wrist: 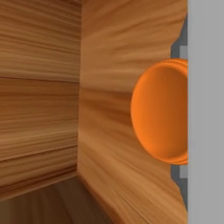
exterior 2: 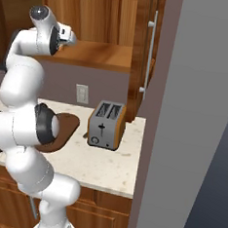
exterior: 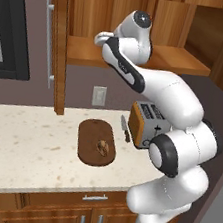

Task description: Pick the bread, place it on the cutting board, pick the jam, place it on the counter, and close the cabinet.

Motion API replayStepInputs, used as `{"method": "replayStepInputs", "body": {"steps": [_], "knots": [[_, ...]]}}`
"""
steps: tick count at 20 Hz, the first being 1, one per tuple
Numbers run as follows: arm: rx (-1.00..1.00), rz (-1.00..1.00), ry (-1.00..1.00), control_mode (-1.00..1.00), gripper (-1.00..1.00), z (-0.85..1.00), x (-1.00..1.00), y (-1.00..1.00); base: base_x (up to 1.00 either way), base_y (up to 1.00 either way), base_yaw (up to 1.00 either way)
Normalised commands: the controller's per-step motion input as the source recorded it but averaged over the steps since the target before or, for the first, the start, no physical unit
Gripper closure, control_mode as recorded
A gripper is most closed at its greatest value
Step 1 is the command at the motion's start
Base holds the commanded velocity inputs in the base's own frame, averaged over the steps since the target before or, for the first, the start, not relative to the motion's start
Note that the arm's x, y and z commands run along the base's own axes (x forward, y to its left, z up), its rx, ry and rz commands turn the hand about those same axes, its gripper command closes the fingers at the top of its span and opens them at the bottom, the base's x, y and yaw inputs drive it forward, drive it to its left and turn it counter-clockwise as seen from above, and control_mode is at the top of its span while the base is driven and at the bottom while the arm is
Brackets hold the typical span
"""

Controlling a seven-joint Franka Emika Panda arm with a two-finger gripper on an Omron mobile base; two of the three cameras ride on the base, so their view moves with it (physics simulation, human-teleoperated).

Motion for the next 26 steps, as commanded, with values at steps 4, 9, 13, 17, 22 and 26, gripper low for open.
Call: {"method": "replayStepInputs", "body": {"steps": [4,9,13,17,22,26], "knots": [[0.00,0.00,0.00,-1.00,1.00,-0.04,-0.71,-0.02,0.00,0.00,0.00],[0.00,0.00,0.00,-1.00,1.00,-0.19,-0.75,-0.04,0.00,0.00,0.00],[0.00,0.00,0.00,-1.00,1.00,-0.33,-0.55,-0.01,0.00,0.00,0.00],[0.00,0.00,0.00,-1.00,1.00,-0.43,-0.42,0.00,0.00,0.00,0.00],[0.00,0.00,0.00,-1.00,1.00,-0.42,-0.29,0.00,0.00,0.00,0.00],[0.00,0.00,0.00,-1.00,1.00,-0.48,-0.18,0.00,0.00,0.00,0.00]]}}
